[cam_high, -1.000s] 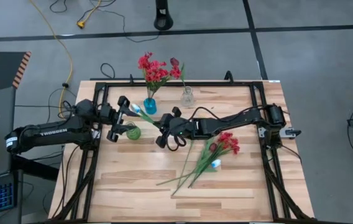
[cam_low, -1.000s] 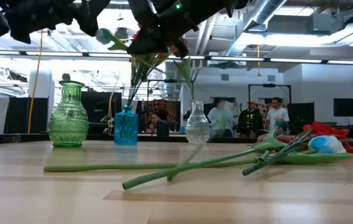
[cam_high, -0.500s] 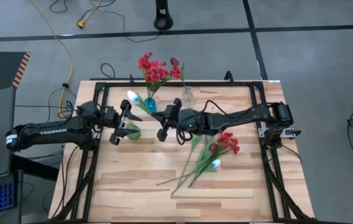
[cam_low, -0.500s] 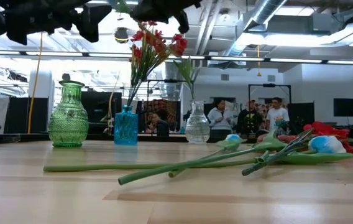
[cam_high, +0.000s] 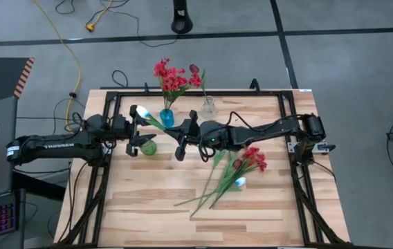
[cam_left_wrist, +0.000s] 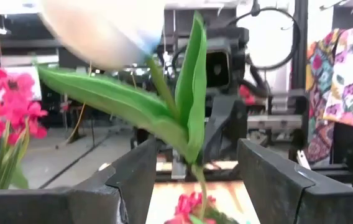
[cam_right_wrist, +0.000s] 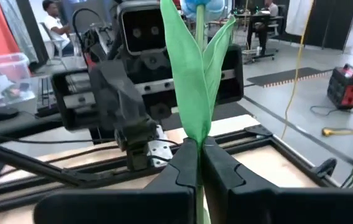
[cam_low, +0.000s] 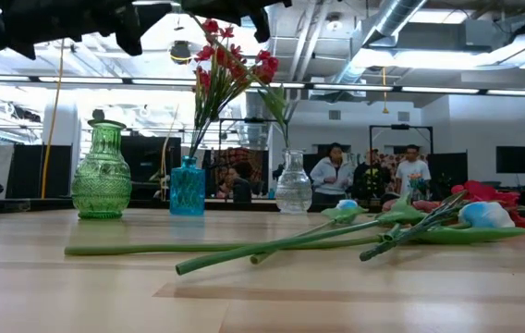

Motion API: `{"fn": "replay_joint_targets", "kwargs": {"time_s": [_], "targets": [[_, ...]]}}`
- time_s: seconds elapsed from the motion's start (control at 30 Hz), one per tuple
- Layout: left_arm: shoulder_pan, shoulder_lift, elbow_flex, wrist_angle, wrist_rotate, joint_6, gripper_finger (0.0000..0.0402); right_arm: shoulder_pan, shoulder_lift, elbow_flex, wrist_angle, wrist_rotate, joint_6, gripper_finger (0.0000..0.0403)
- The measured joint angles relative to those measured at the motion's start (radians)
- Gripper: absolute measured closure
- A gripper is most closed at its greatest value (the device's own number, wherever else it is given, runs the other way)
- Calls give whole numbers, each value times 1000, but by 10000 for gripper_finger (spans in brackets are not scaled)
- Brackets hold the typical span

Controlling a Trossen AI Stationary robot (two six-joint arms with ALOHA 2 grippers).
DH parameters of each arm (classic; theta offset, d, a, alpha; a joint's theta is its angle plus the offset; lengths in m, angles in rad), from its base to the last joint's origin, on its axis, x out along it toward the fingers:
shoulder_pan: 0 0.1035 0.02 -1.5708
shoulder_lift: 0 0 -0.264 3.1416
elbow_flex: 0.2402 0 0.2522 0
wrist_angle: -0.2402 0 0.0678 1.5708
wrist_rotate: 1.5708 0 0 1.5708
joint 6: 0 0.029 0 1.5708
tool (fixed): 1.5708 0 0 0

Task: Sort flowers into vase by color
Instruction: Put the top white tulip into the green vase

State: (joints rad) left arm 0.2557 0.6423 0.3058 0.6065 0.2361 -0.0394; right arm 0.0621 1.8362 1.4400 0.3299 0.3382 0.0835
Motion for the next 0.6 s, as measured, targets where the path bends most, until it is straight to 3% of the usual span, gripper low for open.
{"fn": "replay_joint_targets", "kwargs": {"time_s": [0.6], "targets": [[-71, 193, 0, 283, -13, 6, 189, 10, 0, 0, 31, -75, -69, 367]]}}
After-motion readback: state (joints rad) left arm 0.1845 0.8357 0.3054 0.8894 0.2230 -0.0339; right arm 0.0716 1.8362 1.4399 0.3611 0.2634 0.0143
